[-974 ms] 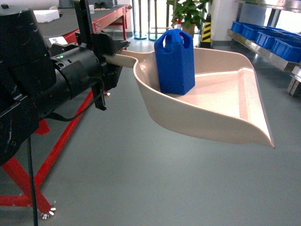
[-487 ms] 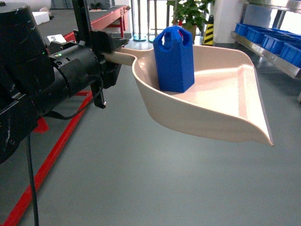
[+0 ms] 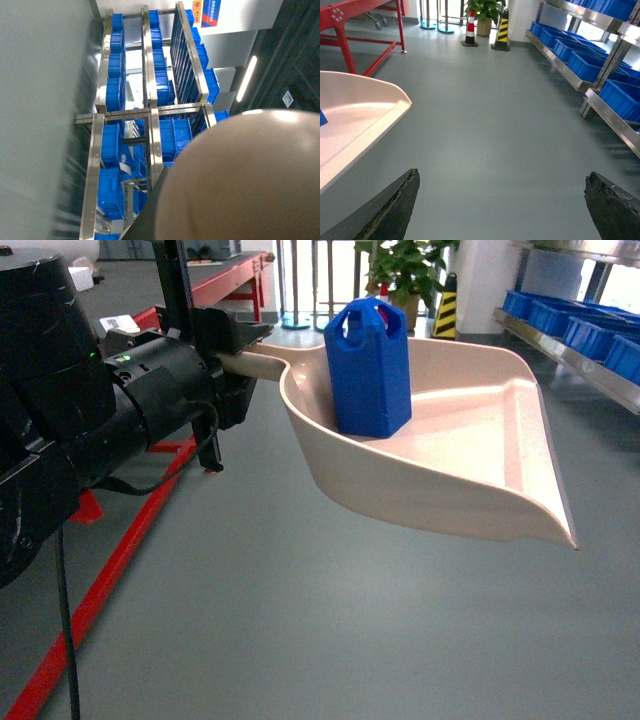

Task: Place part in tray to right shelf

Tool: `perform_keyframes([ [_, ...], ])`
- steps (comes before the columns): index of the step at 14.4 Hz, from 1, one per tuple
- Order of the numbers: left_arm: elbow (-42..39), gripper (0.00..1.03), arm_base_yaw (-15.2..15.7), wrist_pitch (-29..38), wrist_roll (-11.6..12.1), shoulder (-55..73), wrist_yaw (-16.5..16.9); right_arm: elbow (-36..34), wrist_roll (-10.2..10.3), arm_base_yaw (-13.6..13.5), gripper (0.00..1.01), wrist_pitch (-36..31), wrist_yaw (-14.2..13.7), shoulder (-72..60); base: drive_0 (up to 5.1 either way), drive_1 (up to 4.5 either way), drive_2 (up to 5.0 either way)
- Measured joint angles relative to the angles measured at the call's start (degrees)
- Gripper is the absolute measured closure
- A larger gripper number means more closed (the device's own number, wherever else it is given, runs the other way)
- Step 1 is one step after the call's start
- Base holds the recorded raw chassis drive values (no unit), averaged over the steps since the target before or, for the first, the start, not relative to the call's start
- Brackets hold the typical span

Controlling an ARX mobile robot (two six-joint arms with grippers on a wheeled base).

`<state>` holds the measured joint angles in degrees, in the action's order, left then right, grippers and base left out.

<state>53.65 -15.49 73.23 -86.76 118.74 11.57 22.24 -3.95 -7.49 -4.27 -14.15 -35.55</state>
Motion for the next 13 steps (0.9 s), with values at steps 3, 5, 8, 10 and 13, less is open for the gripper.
perform_keyframes([
  [3,0.0,0.91,0.0,0.0,0.0,0.0,0.0,0.0,0.0,0.0,0.03,0.0,0.0,0.0,0.0,3.95,-4.0],
  [5,0.0,0.91,0.0,0.1,0.0,0.0,0.0,0.0,0.0,0.0,0.03,0.0,0.0,0.0,-0.1,3.91,-4.1],
  [8,0.0,0.91,0.0,0.3,0.0,0.0,0.0,0.0,0.0,0.0,0.03,-0.1,0.0,0.0,0.0,3.97,-4.0],
  [10,0.0,0.91,0.0,0.2,0.0,0.0,-0.2,0.0,0.0,0.0,0.03,0.1,0.0,0.0,0.0,3.96,-4.0],
  [13,0.0,0.91,0.0,0.4,0.0,0.0,-0.1,0.0,0.0,0.0,0.03,-0.2,0.0,0.0,0.0,3.96,-4.0],
])
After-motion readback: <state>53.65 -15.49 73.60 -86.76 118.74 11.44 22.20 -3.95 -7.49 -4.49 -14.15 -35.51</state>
